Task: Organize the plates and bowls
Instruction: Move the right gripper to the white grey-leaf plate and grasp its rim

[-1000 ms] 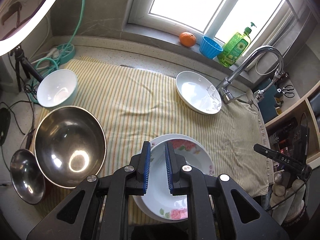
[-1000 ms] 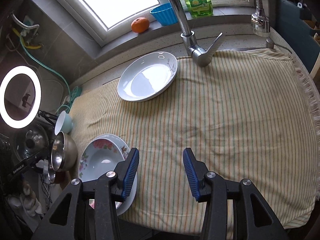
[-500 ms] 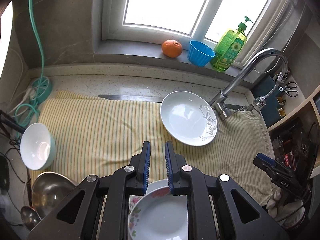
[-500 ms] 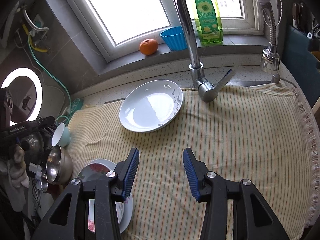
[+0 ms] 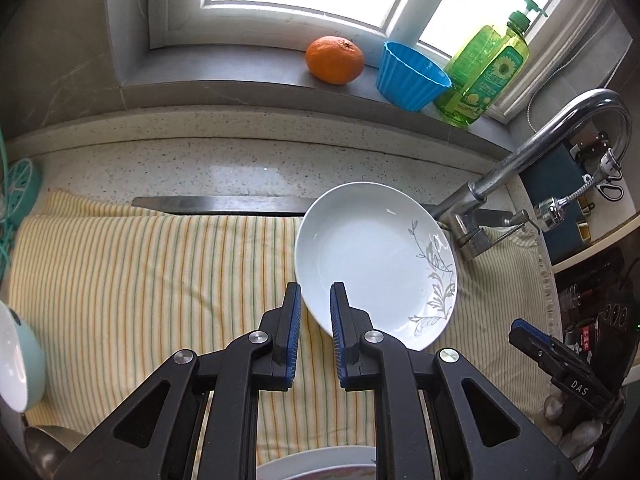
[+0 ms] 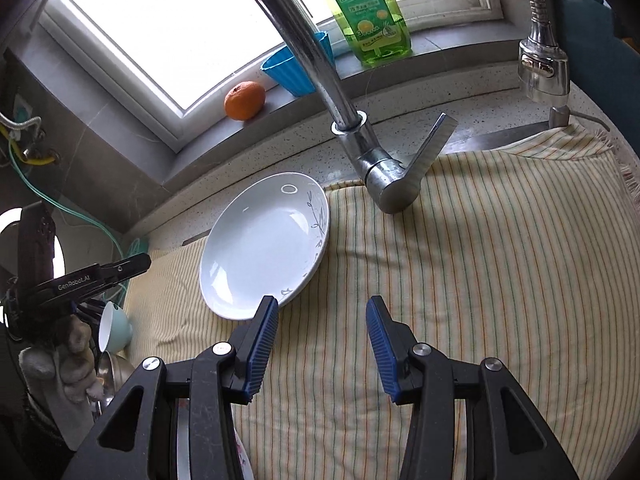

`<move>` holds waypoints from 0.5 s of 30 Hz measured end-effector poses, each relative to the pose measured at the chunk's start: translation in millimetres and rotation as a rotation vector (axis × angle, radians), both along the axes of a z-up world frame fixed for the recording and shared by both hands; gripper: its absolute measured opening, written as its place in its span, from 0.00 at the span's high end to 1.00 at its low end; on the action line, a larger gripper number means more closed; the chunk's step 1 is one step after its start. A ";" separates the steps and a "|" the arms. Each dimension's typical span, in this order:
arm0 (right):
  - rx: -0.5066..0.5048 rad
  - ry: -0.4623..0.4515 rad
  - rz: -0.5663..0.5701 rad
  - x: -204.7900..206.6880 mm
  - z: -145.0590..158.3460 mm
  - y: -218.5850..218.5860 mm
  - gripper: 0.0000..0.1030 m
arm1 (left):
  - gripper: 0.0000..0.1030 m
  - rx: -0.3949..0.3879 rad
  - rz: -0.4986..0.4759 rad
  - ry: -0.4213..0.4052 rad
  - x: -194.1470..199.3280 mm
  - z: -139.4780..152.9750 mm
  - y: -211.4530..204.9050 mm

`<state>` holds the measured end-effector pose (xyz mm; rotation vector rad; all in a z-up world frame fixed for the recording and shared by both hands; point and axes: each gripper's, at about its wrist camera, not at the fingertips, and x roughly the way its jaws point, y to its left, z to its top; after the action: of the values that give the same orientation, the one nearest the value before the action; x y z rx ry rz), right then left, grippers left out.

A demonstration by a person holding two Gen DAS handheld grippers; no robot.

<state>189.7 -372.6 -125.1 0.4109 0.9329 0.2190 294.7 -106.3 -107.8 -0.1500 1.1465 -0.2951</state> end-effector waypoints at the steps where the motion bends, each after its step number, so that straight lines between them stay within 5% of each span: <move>1: -0.006 -0.003 0.000 2.6 -1.7 1.8 0.59 | 0.87 0.005 -0.007 0.000 2.9 -2.3 -1.3; 6: 0.008 -0.010 -0.002 16.3 -9.2 8.5 0.63 | 0.87 0.002 -0.009 0.011 18.7 -14.7 -0.6; 8: 0.014 0.002 -0.021 24.5 -14.0 8.7 0.78 | 0.87 -0.001 0.002 0.019 23.7 -18.9 2.4; 15: 0.012 0.018 -0.031 46.1 -25.9 12.0 0.84 | 0.87 -0.010 -0.022 0.047 37.4 -31.6 -3.6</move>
<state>235.8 -360.7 -151.0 0.4383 0.9431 0.1932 332.1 -109.8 -139.5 -0.1538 1.1937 -0.3183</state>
